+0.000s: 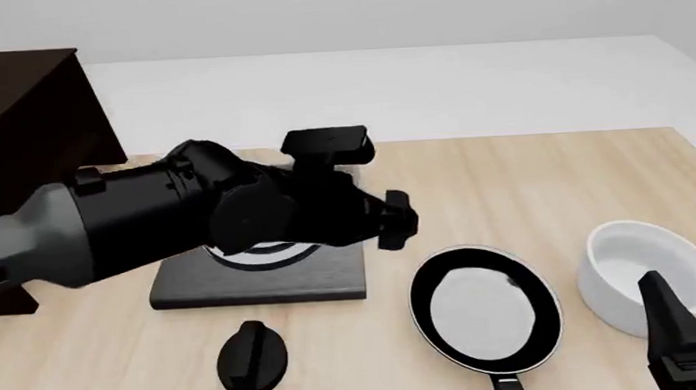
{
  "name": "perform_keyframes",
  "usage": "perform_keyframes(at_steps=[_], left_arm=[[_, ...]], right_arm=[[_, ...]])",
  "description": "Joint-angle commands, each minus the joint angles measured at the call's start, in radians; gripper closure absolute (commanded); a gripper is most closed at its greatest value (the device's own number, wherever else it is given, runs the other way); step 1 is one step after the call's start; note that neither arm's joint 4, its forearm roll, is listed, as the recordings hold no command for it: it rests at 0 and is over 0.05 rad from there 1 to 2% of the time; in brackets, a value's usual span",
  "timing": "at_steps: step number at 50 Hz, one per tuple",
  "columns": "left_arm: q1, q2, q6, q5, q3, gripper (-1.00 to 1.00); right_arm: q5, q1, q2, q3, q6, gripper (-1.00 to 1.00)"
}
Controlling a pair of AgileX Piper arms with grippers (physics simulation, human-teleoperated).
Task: Put the frying pan under the cabinet shelf.
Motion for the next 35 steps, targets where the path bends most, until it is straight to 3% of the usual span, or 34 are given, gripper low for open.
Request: perform_keyframes(at_steps=[1,10,15,23,24,35], left_arm=[[-0.087,0.076,-0.081,-0.063,0.024,-1.0],[-0.113,0.118,-0.089,-0.077,-0.001,-1.0],[-0.167,0.138,-0.156,-0.106,0.017,-1.0],[-0.208,0.161,-0.205,-0.15,0.044,-1.0],[-0.253,0.171,-0.267,-0.186,0.068,-1.0],[-0.293,0.205,-0.317,-0.226,0.075,-1.0]], right_arm=[[0.004,0.0,-0.004,-0.001,-0.001,-1.0],[-0.002,0.0,0.002,0.0,0.0,-1.0],[-0.011,0.0,0.01,0.001,0.0,-1.0],[-0.005,0.0,0.005,0.0,0.0,-1.0],[-0.006,0.0,0.005,0.001,0.0,-1.0],[-0.004,0.0,0.003,0.001,0.0,-1.0]])
